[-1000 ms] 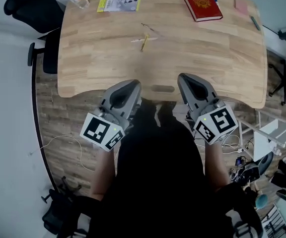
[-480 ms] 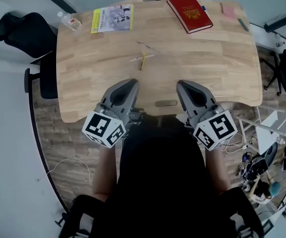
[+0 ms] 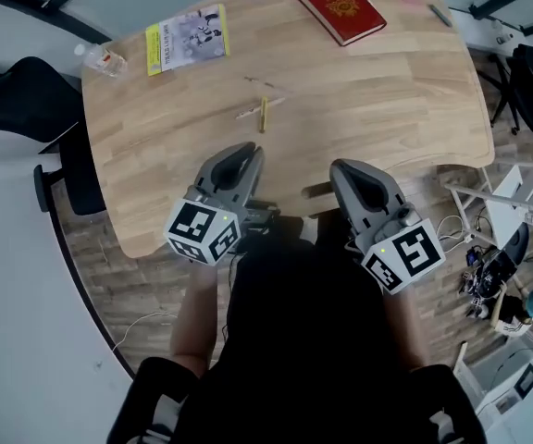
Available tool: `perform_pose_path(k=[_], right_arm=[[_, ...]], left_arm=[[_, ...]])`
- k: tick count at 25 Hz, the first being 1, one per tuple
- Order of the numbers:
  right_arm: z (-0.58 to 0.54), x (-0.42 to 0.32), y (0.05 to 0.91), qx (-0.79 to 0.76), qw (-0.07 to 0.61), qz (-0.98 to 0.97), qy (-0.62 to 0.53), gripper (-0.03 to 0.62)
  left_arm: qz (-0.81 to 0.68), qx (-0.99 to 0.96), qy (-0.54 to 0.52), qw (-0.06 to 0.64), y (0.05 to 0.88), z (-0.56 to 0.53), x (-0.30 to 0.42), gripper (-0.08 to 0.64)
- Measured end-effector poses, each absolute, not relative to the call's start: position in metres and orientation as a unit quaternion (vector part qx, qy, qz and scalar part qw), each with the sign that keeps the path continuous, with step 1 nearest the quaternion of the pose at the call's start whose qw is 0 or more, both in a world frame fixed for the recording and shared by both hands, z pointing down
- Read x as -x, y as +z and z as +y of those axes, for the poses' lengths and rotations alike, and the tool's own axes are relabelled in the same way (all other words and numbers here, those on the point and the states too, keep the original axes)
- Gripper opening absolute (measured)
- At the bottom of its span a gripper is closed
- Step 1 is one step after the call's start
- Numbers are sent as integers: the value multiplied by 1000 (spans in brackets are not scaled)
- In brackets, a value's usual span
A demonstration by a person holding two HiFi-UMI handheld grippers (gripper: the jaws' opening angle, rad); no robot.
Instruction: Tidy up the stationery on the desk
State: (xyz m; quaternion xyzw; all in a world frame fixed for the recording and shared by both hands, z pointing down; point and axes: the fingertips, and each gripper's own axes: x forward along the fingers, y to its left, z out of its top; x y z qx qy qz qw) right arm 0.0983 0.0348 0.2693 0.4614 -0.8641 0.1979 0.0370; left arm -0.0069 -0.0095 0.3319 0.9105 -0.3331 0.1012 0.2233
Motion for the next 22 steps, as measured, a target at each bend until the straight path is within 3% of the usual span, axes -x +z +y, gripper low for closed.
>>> perform_pose_path(k=[9, 13, 22], right_arm=[[20, -97, 292, -471, 54, -849, 235, 21], [8, -99, 298, -475, 62, -844, 242, 21], [-6, -101, 309, -469, 72, -842, 256, 21]], left_arm=[[-347, -894, 138, 247, 388, -43, 5, 47], [-345, -888, 180, 244, 428, -52, 0, 111], [-354, -871, 232, 252, 481, -75, -13, 153]])
